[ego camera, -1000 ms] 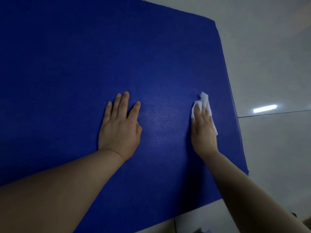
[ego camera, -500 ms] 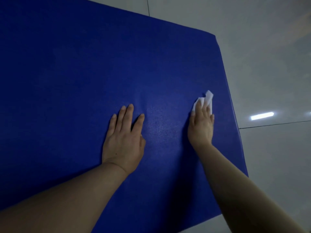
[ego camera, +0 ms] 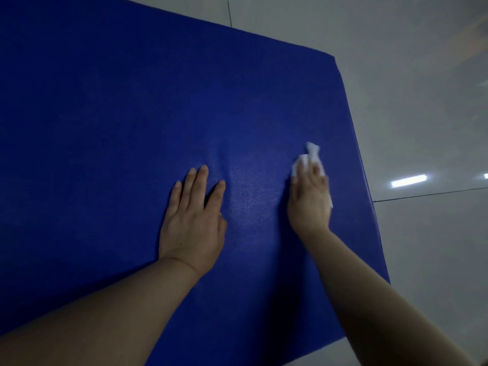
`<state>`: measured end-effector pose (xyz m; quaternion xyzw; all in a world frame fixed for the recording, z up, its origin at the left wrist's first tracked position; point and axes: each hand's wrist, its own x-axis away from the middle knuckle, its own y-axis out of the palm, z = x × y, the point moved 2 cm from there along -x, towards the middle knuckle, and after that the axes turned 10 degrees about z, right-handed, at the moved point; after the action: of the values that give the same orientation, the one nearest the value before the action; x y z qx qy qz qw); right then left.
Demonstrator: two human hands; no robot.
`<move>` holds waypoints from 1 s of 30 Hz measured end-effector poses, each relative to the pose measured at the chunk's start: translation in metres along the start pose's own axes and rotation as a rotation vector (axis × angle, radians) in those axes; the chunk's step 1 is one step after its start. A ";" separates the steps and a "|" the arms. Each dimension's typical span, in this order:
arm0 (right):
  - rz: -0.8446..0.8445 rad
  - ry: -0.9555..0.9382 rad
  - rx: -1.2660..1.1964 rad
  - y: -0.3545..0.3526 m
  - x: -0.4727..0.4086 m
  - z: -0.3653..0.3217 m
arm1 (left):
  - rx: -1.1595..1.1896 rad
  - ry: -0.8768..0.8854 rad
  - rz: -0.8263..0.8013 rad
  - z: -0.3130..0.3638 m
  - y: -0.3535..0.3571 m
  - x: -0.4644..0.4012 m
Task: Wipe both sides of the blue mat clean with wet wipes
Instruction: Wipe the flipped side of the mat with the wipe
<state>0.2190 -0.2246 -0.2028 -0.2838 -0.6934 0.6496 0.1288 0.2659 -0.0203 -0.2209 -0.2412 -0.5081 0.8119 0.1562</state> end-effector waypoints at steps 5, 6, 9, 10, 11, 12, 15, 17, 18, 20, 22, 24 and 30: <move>-0.102 -0.382 -0.260 0.009 0.009 -0.024 | -0.014 0.007 -0.001 0.000 0.002 0.001; -0.065 -0.364 -0.245 0.006 0.002 -0.011 | -0.012 0.005 -0.003 0.000 0.002 0.001; 0.023 -0.060 -0.197 0.001 -0.025 0.031 | -0.022 0.004 -0.012 0.000 0.002 0.001; 0.024 0.111 -0.208 0.001 -0.032 0.038 | -0.022 0.004 -0.021 0.000 0.002 0.001; 0.028 0.307 -0.245 0.003 -0.035 0.040 | -0.024 0.003 -0.022 0.000 0.002 0.000; 0.053 0.326 -0.271 0.001 -0.036 0.031 | -0.025 0.003 -0.020 0.000 0.001 0.001; -0.100 -0.096 -0.264 0.002 -0.018 -0.019 | -0.021 -0.001 -0.022 0.001 0.000 0.001; -0.156 -0.422 -0.253 0.005 -0.002 -0.035 | -0.029 -0.002 -0.018 0.002 -0.001 0.000; -0.181 -0.436 -0.256 0.004 0.001 -0.032 | -0.029 -0.001 -0.014 0.002 -0.001 0.000; -0.125 -0.282 -0.286 0.007 -0.015 -0.011 | -0.024 -0.003 -0.015 0.001 0.000 0.000; -0.074 0.037 -0.245 0.006 -0.037 0.009 | -0.026 -0.007 -0.037 0.000 0.001 0.001; -0.107 0.212 -0.189 0.010 -0.044 0.008 | -0.009 -0.014 -0.055 0.000 0.000 0.001; -0.185 -0.201 -0.318 0.020 -0.009 -0.028 | 0.167 -0.103 -0.009 -0.002 -0.008 -0.008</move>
<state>0.2462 -0.2071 -0.2168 -0.1694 -0.8198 0.5423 0.0719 0.2732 -0.0195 -0.2125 -0.1830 -0.4471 0.8621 0.1530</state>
